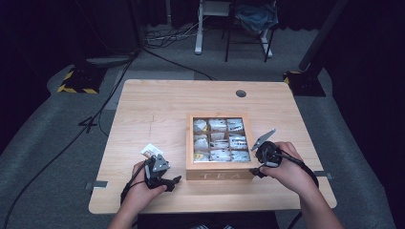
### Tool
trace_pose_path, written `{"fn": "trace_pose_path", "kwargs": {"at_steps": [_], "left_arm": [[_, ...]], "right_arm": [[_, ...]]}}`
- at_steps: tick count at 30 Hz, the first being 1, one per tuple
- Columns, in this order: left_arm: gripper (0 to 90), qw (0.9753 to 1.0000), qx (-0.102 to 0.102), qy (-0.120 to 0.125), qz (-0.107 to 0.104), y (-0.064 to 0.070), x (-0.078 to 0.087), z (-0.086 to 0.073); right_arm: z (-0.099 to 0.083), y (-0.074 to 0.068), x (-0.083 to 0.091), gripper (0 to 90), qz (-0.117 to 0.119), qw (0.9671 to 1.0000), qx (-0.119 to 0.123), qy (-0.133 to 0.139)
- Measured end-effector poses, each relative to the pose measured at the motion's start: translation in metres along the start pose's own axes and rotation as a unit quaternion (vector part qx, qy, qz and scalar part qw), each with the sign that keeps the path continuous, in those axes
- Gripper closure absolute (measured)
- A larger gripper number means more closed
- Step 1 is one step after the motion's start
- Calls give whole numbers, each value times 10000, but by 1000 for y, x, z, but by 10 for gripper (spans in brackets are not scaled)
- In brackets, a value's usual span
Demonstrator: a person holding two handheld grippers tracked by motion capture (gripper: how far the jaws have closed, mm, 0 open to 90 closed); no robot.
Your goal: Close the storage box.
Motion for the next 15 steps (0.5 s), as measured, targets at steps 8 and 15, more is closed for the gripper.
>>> {"fn": "trace_pose_path", "kwargs": {"at_steps": [8,15], "left_arm": [[248,10000,1,0,1,0,0,0],[249,10000,2,1,2,0,0,0]], "right_arm": [[-1,1,-2,439,27,10000,2,-1],[-1,-1,3,384,-30,9999,80,115]]}}
Point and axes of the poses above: each handheld gripper's, and its own axes: x roughly backward along the jaws, z roughly out of its top, y roughly to its right, the point moved 3 cm from there along -x, roughly forward along the jaws, and after that the axes turned 2 degrees about x, right-handed, at the moved point
